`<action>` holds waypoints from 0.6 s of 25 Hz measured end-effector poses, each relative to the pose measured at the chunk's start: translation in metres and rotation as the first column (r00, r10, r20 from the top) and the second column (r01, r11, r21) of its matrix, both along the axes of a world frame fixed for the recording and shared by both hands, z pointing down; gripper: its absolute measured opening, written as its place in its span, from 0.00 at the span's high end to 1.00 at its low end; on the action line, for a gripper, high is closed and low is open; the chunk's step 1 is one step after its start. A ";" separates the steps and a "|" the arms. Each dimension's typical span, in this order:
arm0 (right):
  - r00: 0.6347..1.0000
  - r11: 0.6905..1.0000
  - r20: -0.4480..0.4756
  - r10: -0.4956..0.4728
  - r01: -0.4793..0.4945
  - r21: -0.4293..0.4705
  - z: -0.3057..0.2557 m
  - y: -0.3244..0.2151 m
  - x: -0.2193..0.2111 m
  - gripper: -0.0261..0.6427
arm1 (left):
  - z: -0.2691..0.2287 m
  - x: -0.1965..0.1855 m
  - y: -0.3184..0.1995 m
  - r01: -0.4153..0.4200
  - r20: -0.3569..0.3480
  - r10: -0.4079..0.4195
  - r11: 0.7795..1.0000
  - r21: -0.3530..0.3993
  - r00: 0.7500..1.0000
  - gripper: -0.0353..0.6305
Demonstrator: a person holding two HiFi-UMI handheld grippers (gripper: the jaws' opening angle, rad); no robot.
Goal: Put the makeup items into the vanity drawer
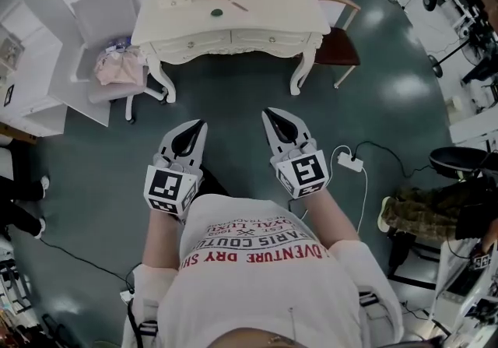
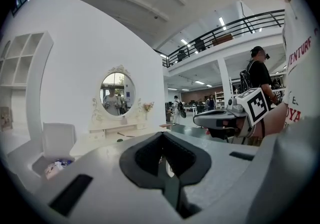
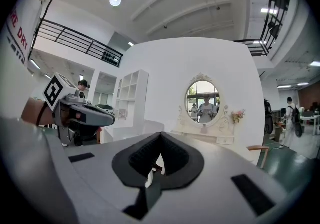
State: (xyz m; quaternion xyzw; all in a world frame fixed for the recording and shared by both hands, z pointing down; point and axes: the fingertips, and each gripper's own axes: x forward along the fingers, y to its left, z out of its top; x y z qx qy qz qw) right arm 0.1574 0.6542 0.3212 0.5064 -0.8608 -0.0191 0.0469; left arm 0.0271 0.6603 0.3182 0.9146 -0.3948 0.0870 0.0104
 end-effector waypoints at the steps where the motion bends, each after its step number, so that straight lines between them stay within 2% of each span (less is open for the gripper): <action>1: 1.000 1.000 0.000 0.001 -0.001 -0.004 0.002 -0.010 -0.002 0.96 | 0.001 -0.001 -0.011 -0.011 0.001 0.011 1.000 0.000 1.000 0.94; 7: 0.999 0.999 -0.023 0.043 -0.043 0.013 0.003 -0.093 -0.029 0.96 | 0.007 -0.022 -0.103 -0.064 0.007 0.064 0.998 -0.018 0.998 0.94; 15: 0.991 0.992 -0.046 0.122 -0.122 -0.006 -0.002 -0.258 -0.080 0.96 | -0.006 -0.080 -0.274 -0.122 -0.015 0.122 0.993 -0.002 0.992 0.94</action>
